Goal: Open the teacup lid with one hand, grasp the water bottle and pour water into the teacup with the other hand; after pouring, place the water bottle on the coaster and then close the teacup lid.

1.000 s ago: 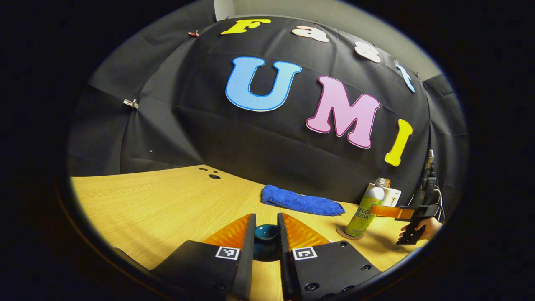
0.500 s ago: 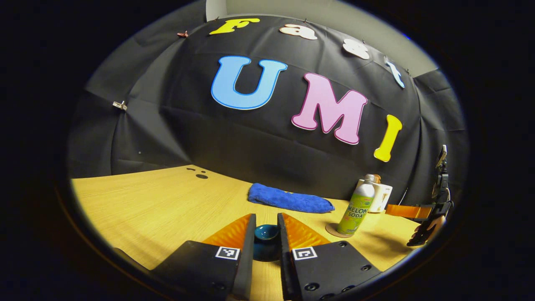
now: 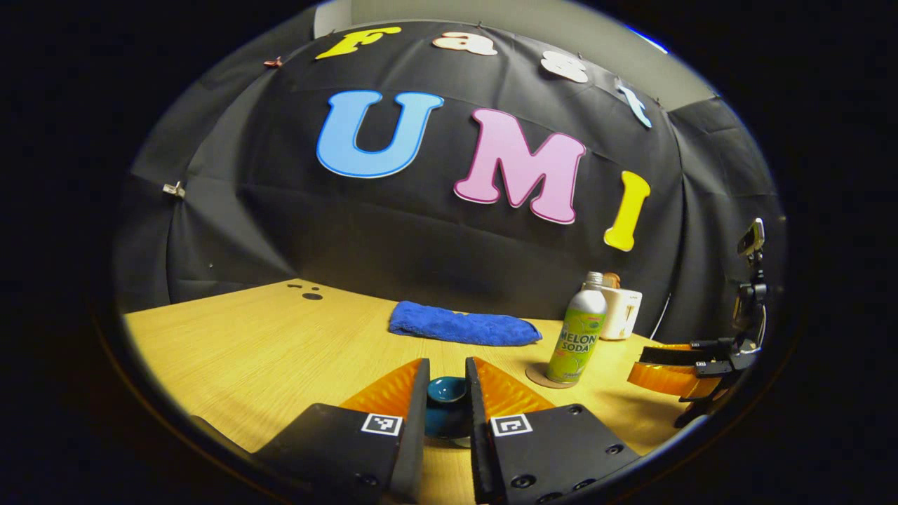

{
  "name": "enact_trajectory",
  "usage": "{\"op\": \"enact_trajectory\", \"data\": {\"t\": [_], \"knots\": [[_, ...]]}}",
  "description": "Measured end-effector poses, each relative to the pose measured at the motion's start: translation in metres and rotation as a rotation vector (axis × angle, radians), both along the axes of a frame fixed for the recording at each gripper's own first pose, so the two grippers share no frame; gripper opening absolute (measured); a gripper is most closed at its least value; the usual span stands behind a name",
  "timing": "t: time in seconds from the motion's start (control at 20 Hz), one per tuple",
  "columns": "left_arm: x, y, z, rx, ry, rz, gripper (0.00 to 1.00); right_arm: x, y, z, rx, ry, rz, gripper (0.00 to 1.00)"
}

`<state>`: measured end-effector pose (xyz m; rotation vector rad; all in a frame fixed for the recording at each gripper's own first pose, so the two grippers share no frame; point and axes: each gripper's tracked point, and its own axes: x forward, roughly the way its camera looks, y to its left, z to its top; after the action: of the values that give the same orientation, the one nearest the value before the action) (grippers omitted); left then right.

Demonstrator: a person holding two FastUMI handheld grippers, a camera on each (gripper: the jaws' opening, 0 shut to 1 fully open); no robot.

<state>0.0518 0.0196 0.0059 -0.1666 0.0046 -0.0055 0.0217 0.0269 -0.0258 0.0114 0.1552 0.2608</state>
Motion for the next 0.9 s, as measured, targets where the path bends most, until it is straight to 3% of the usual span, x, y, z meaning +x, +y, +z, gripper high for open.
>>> {"op": "enact_trajectory", "data": {"t": [0.05,0.1,0.15,0.2,0.6,0.9], "knots": [[-0.002,-0.006,-0.003,0.020,0.006,-0.014,0.31,0.002,0.000,-0.001,0.002,-0.006,-0.005,0.92],[0.000,-0.011,-0.004,0.041,0.013,-0.022,0.31,0.002,0.002,0.001,0.005,-0.010,-0.003,0.84],[0.002,-0.014,-0.005,0.060,0.019,-0.028,0.31,0.003,0.005,0.006,0.011,-0.027,-0.003,0.92],[0.004,-0.016,-0.006,0.076,0.024,-0.030,0.35,0.007,0.008,0.010,0.013,-0.054,-0.003,0.91],[0.017,-0.026,-0.021,0.173,0.105,-0.023,0.32,0.017,0.009,0.011,0.012,-0.077,-0.029,0.91],[0.023,-0.026,-0.025,0.172,0.151,-0.020,0.31,0.017,0.011,0.010,0.014,-0.079,-0.015,0.91]]}}
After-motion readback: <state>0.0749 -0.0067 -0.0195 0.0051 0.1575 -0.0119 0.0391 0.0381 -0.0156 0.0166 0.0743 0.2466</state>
